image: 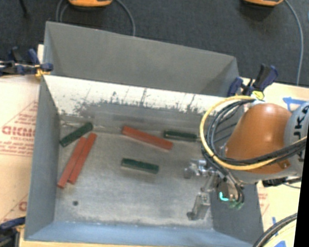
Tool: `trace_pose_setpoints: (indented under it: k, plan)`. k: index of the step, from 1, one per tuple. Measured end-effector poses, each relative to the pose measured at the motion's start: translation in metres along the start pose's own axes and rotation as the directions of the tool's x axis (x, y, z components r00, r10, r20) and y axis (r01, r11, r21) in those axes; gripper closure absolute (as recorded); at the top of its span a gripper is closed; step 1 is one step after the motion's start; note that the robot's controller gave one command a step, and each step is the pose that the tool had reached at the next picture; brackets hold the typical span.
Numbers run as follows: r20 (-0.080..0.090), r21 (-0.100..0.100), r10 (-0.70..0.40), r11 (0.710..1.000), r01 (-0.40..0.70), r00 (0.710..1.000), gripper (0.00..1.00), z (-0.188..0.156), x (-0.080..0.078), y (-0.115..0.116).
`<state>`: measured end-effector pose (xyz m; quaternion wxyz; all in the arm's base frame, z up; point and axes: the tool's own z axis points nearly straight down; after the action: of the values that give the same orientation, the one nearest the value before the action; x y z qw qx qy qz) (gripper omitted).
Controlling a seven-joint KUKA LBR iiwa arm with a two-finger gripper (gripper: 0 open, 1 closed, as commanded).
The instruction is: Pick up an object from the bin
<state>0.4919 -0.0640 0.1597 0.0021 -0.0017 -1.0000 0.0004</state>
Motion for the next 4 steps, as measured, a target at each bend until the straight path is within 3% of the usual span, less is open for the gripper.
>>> trace_pose_setpoints:
  k: [1, 2, 3, 4]
  plan:
    - [0.007, 0.001, -0.003, 1.000, 0.003, 1.000, 0.00, -0.003, -0.002, 0.000]
    - [0.014, 0.002, -0.049, 0.999, 0.049, 0.999, 0.00, 0.053, -0.077, 0.044]
    - [0.003, 0.001, -0.119, 0.993, 0.119, 0.993, 0.00, 0.053, -0.096, 0.061]
    - [0.008, -0.001, -0.070, 0.998, 0.070, 0.998, 0.00, 0.049, -0.095, 0.098]
